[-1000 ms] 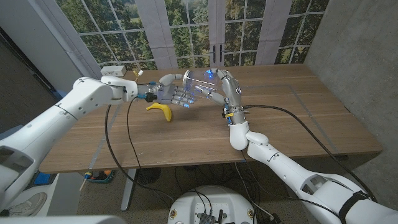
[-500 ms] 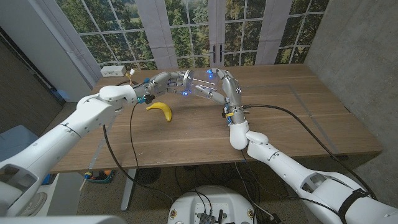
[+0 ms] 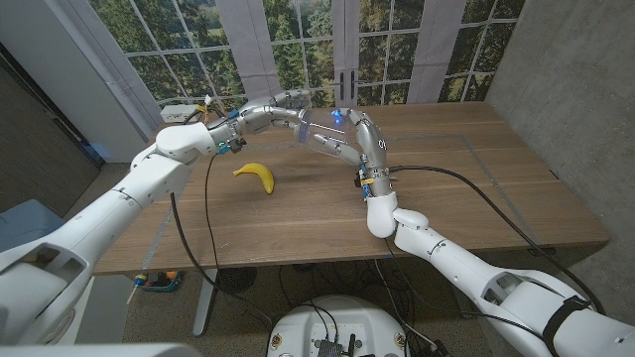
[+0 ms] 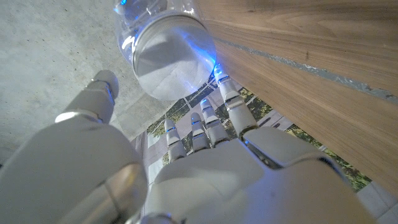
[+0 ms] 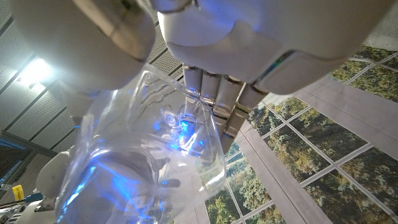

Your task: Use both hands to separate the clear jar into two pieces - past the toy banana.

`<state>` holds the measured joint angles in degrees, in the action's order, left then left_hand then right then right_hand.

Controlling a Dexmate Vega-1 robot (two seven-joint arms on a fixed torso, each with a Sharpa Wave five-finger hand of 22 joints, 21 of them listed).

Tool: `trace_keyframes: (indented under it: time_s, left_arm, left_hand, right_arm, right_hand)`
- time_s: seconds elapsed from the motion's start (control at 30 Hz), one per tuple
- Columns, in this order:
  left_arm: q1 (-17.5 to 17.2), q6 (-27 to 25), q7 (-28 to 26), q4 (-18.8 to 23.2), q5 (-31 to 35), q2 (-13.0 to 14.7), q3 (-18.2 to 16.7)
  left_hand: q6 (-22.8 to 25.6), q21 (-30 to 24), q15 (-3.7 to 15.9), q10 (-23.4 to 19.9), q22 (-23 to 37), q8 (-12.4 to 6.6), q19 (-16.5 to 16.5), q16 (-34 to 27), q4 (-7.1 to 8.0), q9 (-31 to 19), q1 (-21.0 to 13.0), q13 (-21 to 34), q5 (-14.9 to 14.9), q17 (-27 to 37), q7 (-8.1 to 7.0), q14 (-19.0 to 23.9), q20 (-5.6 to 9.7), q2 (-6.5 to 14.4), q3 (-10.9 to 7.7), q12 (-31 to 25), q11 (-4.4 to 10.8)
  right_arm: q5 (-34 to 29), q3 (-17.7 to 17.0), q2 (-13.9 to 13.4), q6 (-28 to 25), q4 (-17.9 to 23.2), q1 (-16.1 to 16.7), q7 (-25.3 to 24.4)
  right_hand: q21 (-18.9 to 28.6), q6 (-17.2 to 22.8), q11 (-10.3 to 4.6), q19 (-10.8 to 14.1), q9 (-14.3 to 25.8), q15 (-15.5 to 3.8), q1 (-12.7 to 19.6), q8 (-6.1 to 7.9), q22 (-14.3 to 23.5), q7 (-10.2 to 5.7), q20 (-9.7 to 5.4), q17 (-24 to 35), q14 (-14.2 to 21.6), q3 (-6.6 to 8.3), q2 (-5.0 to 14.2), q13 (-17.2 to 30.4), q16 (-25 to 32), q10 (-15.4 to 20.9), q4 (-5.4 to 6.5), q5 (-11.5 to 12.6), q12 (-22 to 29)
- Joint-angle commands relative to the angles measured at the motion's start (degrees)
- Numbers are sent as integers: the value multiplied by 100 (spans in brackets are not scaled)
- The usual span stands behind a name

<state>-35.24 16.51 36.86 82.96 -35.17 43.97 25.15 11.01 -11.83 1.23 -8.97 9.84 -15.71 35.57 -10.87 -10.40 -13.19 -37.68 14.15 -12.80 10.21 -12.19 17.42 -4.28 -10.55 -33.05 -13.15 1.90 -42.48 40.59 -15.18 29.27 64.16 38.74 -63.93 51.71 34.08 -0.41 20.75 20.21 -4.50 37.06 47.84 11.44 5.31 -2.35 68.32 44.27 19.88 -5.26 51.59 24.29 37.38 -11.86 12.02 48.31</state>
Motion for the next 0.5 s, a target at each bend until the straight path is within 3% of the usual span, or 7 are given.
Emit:
trace_keyframes:
  time_s: [0.03, 0.13, 0.2, 0.27, 0.4, 0.5]
  left_arm:
    - [468, 432, 877, -700, -105, -222, 205]
    - [471, 501, 813, -685, 18, -202, 208]
    - [424, 547, 684, -643, 81, -183, 176]
    - [345, 620, 433, -545, 245, -130, 135]
    - [195, 724, -12, -338, 537, -42, 75]
    - [40, 817, -511, -86, 928, 59, 22]
  left_hand:
    - [22, 28, -30, -10, 14, 0, 23, -10, 1, 21, -173, -18, -50, 8, -32, -8, 26, 24, 90, -9, -32]
    - [29, 32, 9, 0, 14, 19, 39, -8, 9, 41, -270, -37, -31, 8, -34, -7, 25, 63, 132, 3, -11]
    - [110, 32, -2, -3, 15, 11, 72, -17, -27, 65, -505, -61, 9, 11, -26, 22, 18, 184, 86, 9, -63]
    - [256, 9, 46, -85, 21, -17, 165, -45, -25, 81, -783, -80, 74, 18, 46, 118, 116, 323, 38, -18, -160]
    - [450, -24, 119, -207, 29, -66, 294, -83, -16, 87, -1029, -80, 133, 24, 129, 248, 202, 421, 28, -66, -178]
    - [535, -79, 271, -359, 37, -74, 485, -130, 3, 83, -1165, -59, 186, 27, 111, 424, 306, 434, 96, -132, -131]
  right_arm:
    - [849, 252, -178, 155, 141, -75, 182]
    - [1000, 257, -197, 186, 159, -78, 239]
    - [1088, 253, -205, 224, 164, -76, 265]
    - [1070, 258, -216, 210, 172, -84, 224]
    - [1048, 295, -228, 219, 171, -110, 190]
    - [976, 335, -212, 179, 137, -149, 116]
  right_hand:
    - [55, 961, -1140, 8, 915, -824, 1406, 448, 8, -831, -365, 16, 85, 518, 1448, 4, -4, 1231, 440, 28, 27]
    - [65, 964, -1140, 10, 918, -826, 1411, 451, 6, -835, -366, 15, 86, 523, 1447, 0, -7, 1235, 434, 29, 25]
    - [71, 966, -1139, 4, 908, -825, 1414, 446, 5, -836, -367, 16, 86, 524, 1442, 25, -8, 1236, 428, 30, 39]
    - [80, 968, -1142, 5, 908, -823, 1417, 447, 4, -833, -366, 18, 91, 524, 1438, 9, -6, 1240, 424, 30, 29]
    - [95, 973, -1137, -2, 910, -820, 1415, 451, 1, -831, -368, 17, 95, 526, 1437, 16, -9, 1246, 422, 31, 32]
    - [109, 978, -1135, 3, 903, -821, 1415, 449, -1, -828, -362, 16, 97, 530, 1440, 12, -12, 1249, 421, 31, 28]
